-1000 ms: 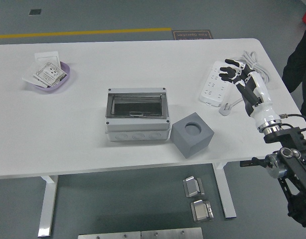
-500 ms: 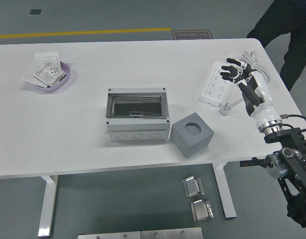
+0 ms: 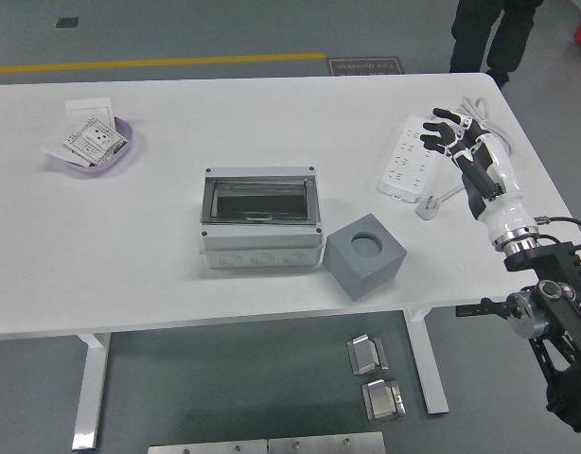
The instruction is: Pick up the cylinder from the cube,place it in the box,flap close box
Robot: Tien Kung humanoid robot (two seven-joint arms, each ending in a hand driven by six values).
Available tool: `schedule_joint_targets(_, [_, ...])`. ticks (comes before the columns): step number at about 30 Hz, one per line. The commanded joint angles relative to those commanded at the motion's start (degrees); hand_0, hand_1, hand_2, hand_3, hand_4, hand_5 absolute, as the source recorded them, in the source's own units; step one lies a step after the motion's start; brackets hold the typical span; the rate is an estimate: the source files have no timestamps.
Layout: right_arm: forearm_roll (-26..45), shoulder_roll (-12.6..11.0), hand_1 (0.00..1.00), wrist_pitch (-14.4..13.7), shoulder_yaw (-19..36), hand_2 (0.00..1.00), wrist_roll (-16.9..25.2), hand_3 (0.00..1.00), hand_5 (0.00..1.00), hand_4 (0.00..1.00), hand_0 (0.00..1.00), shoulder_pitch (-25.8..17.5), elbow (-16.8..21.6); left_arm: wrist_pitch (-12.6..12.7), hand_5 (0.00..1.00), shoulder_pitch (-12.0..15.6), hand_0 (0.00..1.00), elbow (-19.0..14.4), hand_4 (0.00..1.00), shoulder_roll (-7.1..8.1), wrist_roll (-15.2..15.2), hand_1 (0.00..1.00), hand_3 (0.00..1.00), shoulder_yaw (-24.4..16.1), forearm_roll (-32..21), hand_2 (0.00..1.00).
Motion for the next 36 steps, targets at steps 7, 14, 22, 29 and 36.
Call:
schedule_joint_targets(7, [-0.3, -0.1, 0.669, 0.2, 0.2, 0.7, 0.0, 0.749, 0.624, 0.998, 0.74, 0.0, 0.2, 0.0, 0.427, 0.0, 0.688, 0.0, 0.731, 0.0, 0.0, 0.683, 0.718, -0.1, 0.0, 0.608])
schedule_joint_targets(14, [-0.4, 0.0, 0.67, 0.3, 0.4, 0.702, 0.1, 0.749, 0.619, 0.998, 0.74, -0.1, 0.2, 0.0, 0.427, 0.1, 0.688, 0.0, 0.731, -0.03, 0.0, 0.683, 0.718, -0.2, 0.1, 0.608])
schedule_joint_targets(22, [-0.5, 0.0, 0.67, 0.4, 0.5, 0.702, 0.1, 0.75, 0.618, 0.998, 0.74, -0.2, 0.5, 0.1, 0.427, 0.1, 0.688, 0.0, 0.731, 0.0, -0.1, 0.683, 0.718, -0.3, 0.3, 0.608])
schedule_joint_targets(29, [-0.9, -0.1, 0.67, 0.5, 0.6, 0.703, 0.1, 0.751, 0.614, 0.998, 0.74, -0.3, 0.7, 0.2, 0.426, 0.1, 0.688, 0.0, 0.731, -0.02, 0.0, 0.683, 0.719, -0.6, 0.5, 0.608])
schedule_joint_targets(36, [-1.0, 0.0, 0.67, 0.5, 0.6, 0.703, 0.1, 0.752, 0.611, 0.998, 0.74, -0.5, 0.7, 0.2, 0.426, 0.2, 0.688, 0.0, 0.731, -0.06, -0.1, 0.683, 0.72, -0.5, 0.4, 0.608])
